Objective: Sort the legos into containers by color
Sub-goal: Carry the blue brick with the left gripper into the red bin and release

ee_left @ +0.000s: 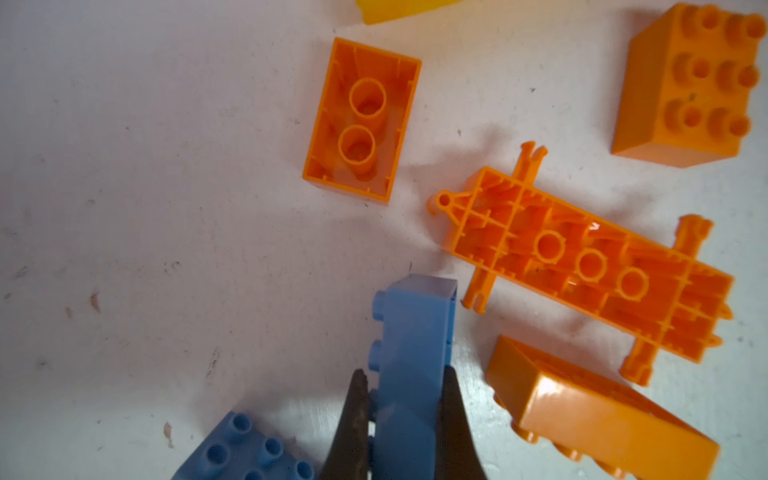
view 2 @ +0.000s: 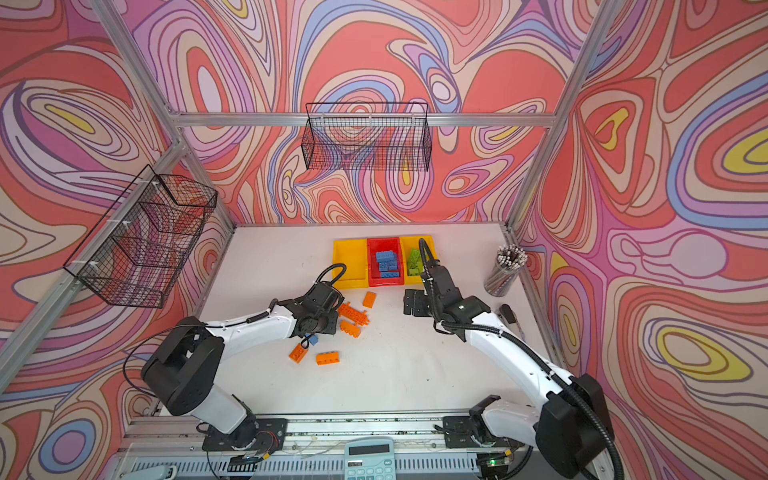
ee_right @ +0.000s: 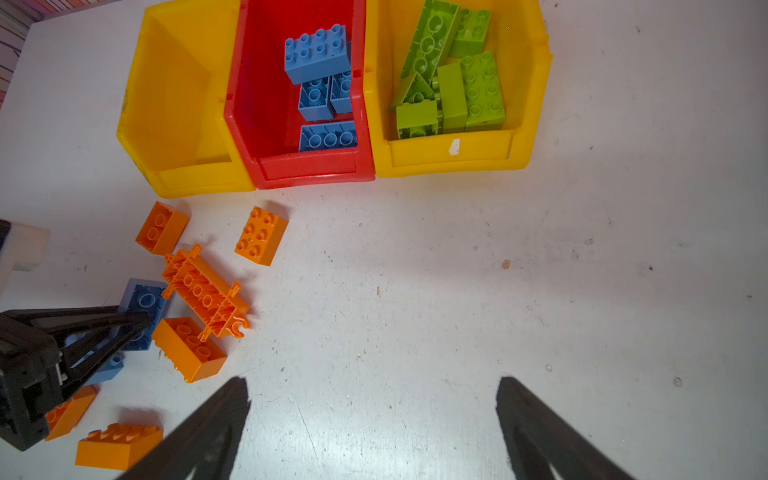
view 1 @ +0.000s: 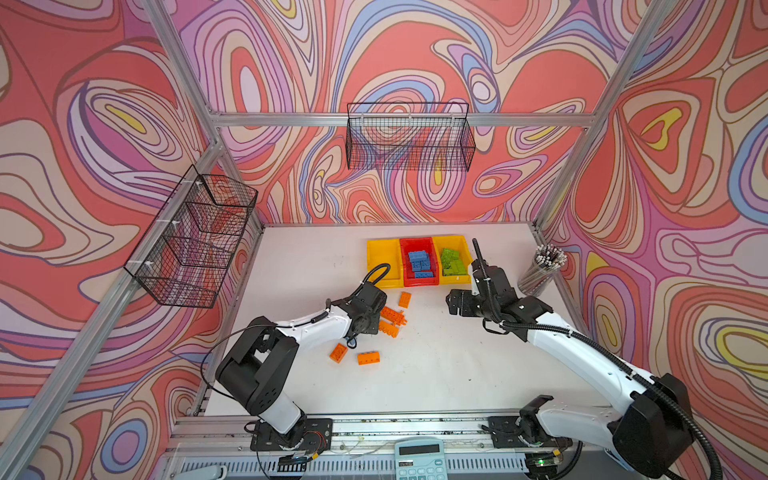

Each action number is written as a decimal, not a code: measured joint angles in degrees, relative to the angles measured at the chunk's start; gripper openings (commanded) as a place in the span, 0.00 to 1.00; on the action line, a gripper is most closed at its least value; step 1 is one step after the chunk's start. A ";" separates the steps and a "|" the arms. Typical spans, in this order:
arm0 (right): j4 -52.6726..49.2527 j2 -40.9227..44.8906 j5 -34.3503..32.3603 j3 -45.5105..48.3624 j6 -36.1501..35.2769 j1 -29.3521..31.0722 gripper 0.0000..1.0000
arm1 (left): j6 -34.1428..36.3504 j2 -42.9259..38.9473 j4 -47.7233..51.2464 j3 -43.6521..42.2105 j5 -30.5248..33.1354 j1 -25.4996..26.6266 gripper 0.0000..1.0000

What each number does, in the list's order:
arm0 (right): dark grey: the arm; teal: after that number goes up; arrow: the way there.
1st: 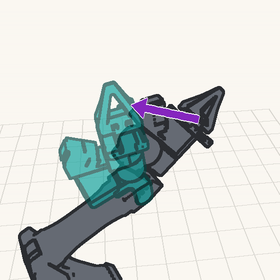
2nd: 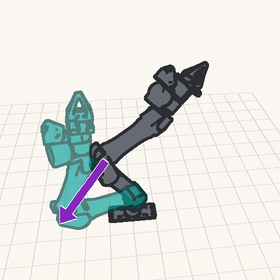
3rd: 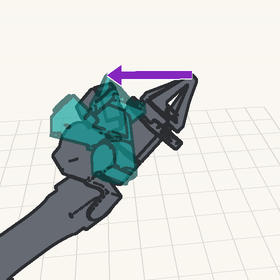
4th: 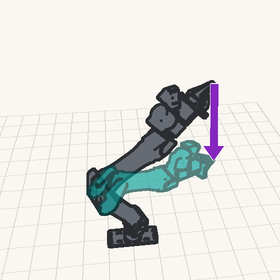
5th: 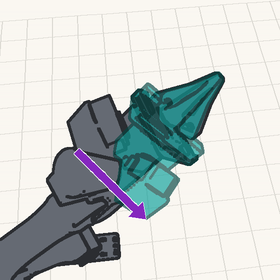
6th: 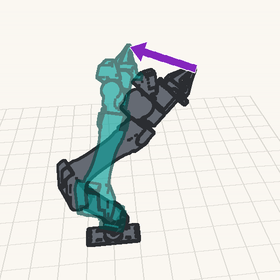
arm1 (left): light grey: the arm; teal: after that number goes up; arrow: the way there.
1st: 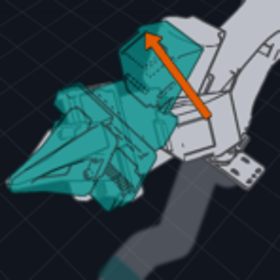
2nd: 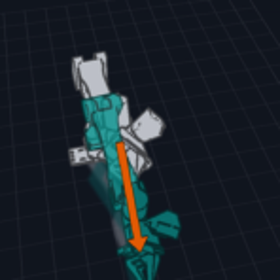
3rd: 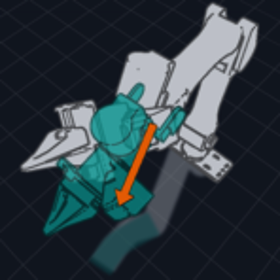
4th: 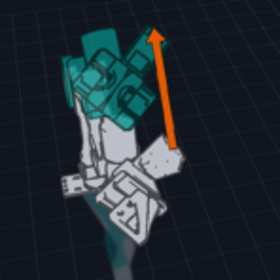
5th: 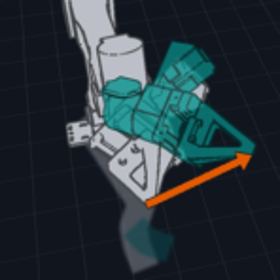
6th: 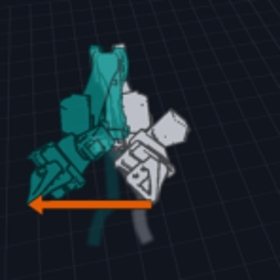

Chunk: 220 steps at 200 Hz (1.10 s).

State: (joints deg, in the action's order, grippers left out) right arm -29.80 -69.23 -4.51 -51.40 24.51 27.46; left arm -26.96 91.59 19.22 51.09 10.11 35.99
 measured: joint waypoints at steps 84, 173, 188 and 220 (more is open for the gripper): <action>-0.04 5.73 0.04 3.48 0.63 0.00 0.98 | -0.22 6.78 3.30 26.16 -4.28 0.02 0.00; -2.47 9.73 -0.87 4.31 1.36 0.00 0.98 | -1.33 30.23 3.34 55.19 -11.45 0.00 0.05; -3.34 10.36 -1.33 4.28 1.49 0.00 0.98 | -1.29 33.83 3.43 59.01 -11.61 0.00 0.17; -5.38 11.76 -2.38 3.78 1.51 0.00 0.98 | -1.18 39.89 4.33 65.70 -11.65 -0.17 0.47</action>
State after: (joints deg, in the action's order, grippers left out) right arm -35.18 -57.47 -6.90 -47.62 26.02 27.46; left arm -28.14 131.48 23.55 116.79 -1.54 35.81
